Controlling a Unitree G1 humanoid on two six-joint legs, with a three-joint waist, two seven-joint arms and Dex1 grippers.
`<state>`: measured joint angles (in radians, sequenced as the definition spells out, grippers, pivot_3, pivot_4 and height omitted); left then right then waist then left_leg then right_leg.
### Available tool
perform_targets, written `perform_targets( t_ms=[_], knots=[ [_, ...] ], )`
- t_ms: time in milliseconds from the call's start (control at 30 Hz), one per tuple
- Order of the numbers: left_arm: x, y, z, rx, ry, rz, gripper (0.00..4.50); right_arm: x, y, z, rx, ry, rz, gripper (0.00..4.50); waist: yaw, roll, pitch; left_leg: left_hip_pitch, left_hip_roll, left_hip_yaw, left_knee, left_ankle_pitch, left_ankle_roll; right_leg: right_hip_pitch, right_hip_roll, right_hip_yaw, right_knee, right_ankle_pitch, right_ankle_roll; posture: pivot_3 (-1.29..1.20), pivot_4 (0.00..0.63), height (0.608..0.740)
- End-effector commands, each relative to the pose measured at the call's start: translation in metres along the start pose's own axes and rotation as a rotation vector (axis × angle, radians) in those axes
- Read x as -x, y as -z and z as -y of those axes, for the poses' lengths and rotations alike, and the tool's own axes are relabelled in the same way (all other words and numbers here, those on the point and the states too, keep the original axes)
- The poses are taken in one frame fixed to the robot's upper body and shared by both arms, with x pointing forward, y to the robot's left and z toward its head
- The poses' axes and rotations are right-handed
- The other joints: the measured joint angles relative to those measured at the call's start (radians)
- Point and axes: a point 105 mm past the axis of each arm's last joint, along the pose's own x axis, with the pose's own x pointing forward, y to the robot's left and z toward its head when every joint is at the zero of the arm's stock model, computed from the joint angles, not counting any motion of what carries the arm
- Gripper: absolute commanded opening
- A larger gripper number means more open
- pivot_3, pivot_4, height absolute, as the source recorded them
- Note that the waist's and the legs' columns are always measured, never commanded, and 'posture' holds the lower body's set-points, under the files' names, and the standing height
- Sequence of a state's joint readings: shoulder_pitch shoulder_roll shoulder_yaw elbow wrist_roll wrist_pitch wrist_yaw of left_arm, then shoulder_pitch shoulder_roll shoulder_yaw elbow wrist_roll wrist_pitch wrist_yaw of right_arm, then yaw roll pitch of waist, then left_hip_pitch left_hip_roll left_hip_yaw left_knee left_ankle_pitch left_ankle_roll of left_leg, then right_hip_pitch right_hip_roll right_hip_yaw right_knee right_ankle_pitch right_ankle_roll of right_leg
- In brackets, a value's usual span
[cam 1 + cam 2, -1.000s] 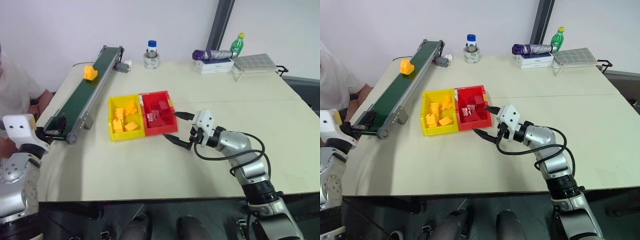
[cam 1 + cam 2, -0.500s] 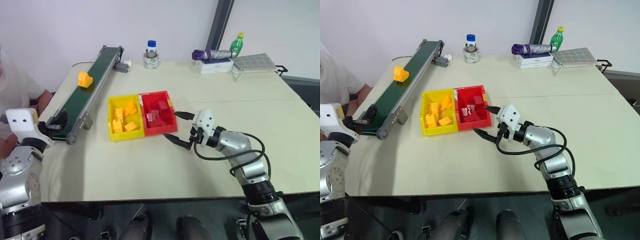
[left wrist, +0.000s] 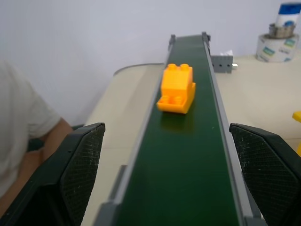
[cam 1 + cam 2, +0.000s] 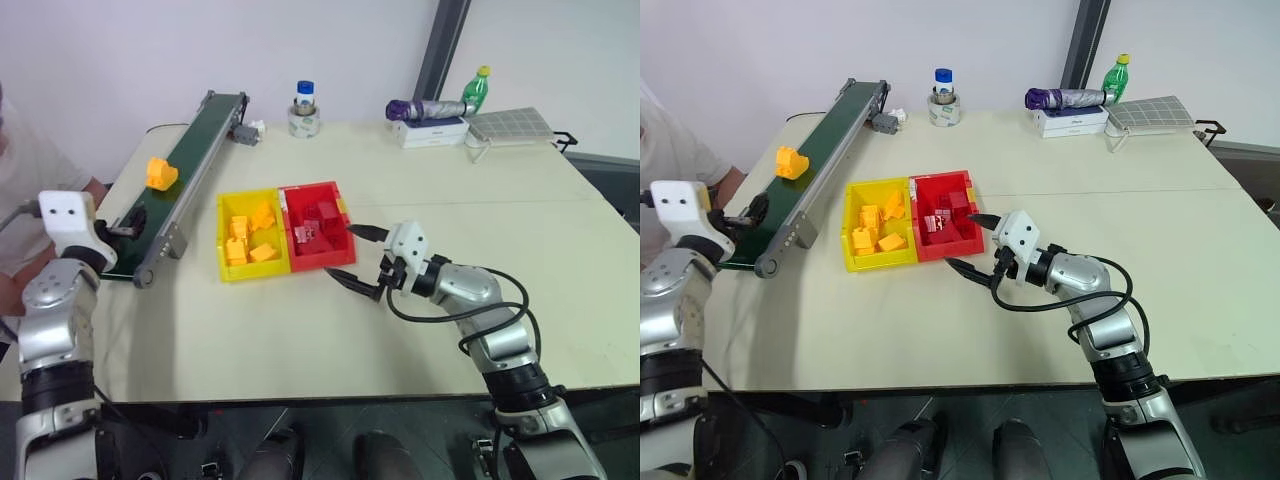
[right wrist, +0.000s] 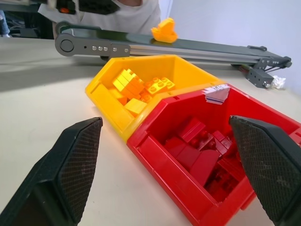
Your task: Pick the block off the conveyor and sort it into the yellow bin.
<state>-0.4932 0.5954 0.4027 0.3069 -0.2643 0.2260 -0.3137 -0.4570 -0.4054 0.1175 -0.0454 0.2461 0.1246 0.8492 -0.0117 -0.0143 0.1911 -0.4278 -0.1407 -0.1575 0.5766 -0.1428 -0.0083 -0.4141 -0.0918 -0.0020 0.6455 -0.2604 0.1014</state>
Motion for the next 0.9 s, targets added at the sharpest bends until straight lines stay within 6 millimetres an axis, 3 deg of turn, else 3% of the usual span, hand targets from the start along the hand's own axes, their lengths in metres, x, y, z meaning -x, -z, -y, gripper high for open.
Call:
perform_targets(
  t_ms=[33,433,667,767,900],
  knots=[
    [-0.010,-0.015,-0.005,-0.061,0.000,0.036,4.47,-0.002,-0.016,0.000,0.044,-0.004,0.042,4.50,-0.002,0.000,0.000,0.000,0.000,0.000,0.000,0.000,0.000,0.000,0.000,0.000,0.000,0.000,0.000,0.00,0.150,0.740],
    [-0.040,-0.014,-0.014,-0.039,-0.020,-0.003,4.47,0.001,-0.016,-0.003,0.034,0.006,0.035,4.50,0.000,0.000,0.000,0.000,0.000,0.000,0.000,0.000,0.000,0.000,0.000,0.000,0.001,0.001,0.001,0.00,0.150,0.740],
    [-0.048,-0.005,0.000,-0.011,0.054,-0.024,4.47,0.001,-0.017,-0.003,0.036,0.010,0.032,4.50,-0.001,0.000,0.000,0.000,0.000,0.000,0.000,0.000,0.000,0.000,0.000,-0.001,0.001,0.001,0.002,0.00,0.150,0.740],
    [-0.047,0.003,0.006,-0.012,0.084,-0.053,3.60,0.001,-0.017,-0.002,0.036,0.014,0.032,4.50,-0.002,0.000,0.000,0.000,0.000,0.000,0.000,0.000,0.000,0.000,0.000,-0.001,0.001,0.001,0.002,0.00,0.150,0.740],
    [-0.044,0.009,0.004,-0.019,0.062,-0.071,1.64,0.002,-0.017,-0.002,0.036,0.019,0.030,4.50,-0.004,0.000,0.000,0.000,0.000,0.000,0.000,0.000,0.000,0.000,0.000,-0.001,0.001,0.001,0.002,0.00,0.150,0.740]
  ],
)
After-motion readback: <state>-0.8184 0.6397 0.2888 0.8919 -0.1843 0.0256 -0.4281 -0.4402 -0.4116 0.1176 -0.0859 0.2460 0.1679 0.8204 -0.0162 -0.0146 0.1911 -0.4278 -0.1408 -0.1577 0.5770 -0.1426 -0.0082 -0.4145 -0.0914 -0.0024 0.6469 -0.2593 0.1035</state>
